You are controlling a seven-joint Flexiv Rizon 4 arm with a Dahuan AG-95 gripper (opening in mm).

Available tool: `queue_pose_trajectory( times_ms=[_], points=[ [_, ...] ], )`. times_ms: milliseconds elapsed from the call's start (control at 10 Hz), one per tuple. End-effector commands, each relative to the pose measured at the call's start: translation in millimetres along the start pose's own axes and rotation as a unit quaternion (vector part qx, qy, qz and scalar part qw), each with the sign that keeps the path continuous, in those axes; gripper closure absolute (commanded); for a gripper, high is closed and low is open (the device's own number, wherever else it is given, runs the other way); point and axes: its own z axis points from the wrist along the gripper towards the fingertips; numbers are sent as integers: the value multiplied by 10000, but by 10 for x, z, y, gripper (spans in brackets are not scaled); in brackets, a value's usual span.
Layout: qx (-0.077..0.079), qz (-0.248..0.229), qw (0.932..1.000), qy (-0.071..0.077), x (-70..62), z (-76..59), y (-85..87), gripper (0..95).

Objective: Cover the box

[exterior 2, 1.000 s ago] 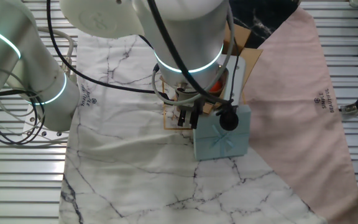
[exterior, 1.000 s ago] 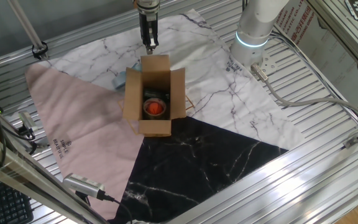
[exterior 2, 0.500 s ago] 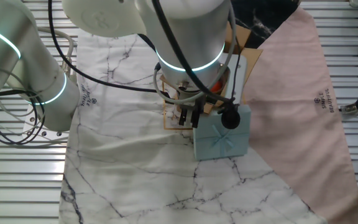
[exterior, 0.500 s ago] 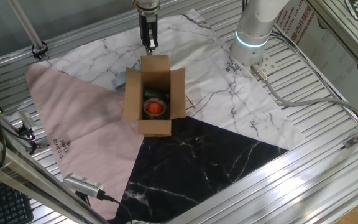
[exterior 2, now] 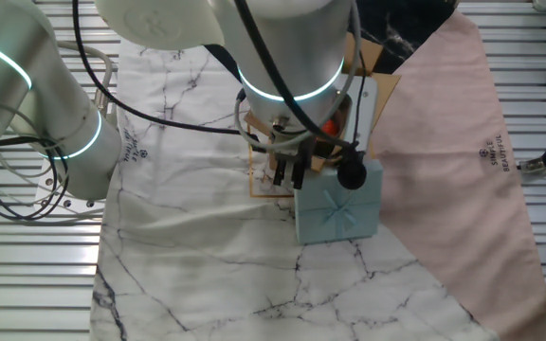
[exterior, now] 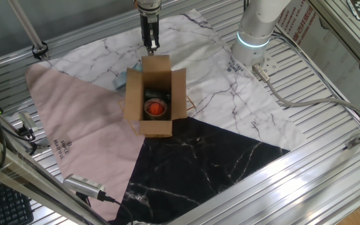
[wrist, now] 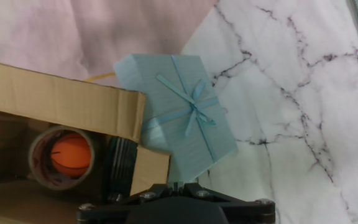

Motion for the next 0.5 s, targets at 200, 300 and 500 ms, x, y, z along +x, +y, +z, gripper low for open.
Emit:
queue_pose_trajectory(
  times_ms=[200, 300, 500],
  points=[
    [9, 7, 10000, -5, -16, -2, 51, 950],
    [12, 5, 10000, -2, -14, -10, 54, 950],
    [4, 14, 10000, -2, -8, -37, 68, 950]
  ],
)
